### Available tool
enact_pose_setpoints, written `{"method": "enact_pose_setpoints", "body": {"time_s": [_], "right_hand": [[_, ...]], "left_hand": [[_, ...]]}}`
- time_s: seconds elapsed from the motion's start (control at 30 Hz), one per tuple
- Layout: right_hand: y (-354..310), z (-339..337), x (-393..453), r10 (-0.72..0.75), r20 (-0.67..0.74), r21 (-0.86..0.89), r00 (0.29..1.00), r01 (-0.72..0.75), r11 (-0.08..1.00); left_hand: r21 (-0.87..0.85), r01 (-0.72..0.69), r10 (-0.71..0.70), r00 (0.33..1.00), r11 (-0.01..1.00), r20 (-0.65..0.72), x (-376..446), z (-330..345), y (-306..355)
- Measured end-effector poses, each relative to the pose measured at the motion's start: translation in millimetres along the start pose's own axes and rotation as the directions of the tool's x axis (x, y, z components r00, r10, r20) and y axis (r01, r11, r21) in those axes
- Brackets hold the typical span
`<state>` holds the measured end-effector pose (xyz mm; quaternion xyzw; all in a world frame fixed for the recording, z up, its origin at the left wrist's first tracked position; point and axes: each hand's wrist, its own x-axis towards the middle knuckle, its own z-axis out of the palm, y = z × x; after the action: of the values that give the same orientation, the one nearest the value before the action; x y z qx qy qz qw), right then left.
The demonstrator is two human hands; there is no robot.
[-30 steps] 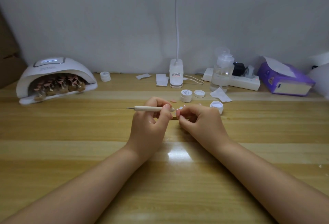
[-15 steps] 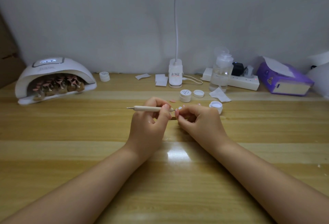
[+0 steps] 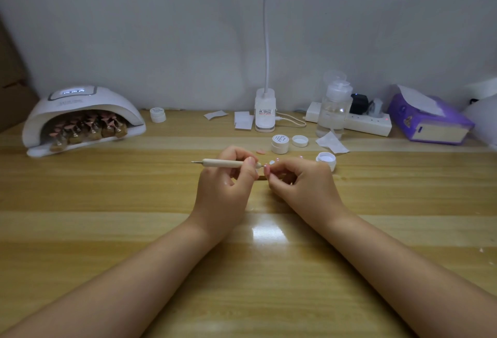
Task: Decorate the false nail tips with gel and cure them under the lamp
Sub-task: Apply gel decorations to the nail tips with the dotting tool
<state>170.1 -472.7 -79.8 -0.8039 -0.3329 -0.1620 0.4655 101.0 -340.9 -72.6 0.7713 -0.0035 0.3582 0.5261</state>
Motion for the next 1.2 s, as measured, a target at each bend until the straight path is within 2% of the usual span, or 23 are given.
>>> {"method": "enact_pose_setpoints", "body": {"time_s": [0.73,0.93,1.2], "right_hand": [[-2,-1,-1,-0.011,-0.001,-0.017,1.0,0.011,1.0],[-2,0,1,-0.01,-0.015,-0.01,1.0,0.01,1.0],[-3,0,0,0.008,-0.022,0.002,1.0,-0.008,1.0]], "left_hand": [[-0.007,-0.015,0.015,1.0,1.0,0.007,0,-1,1],[-0.066,-0.058,0.053,0.996,0.996,-0.065,1,-2,8],[-0.08,-0.101,0.094,0.992,0.992,-0.09,1,-2,16]]}}
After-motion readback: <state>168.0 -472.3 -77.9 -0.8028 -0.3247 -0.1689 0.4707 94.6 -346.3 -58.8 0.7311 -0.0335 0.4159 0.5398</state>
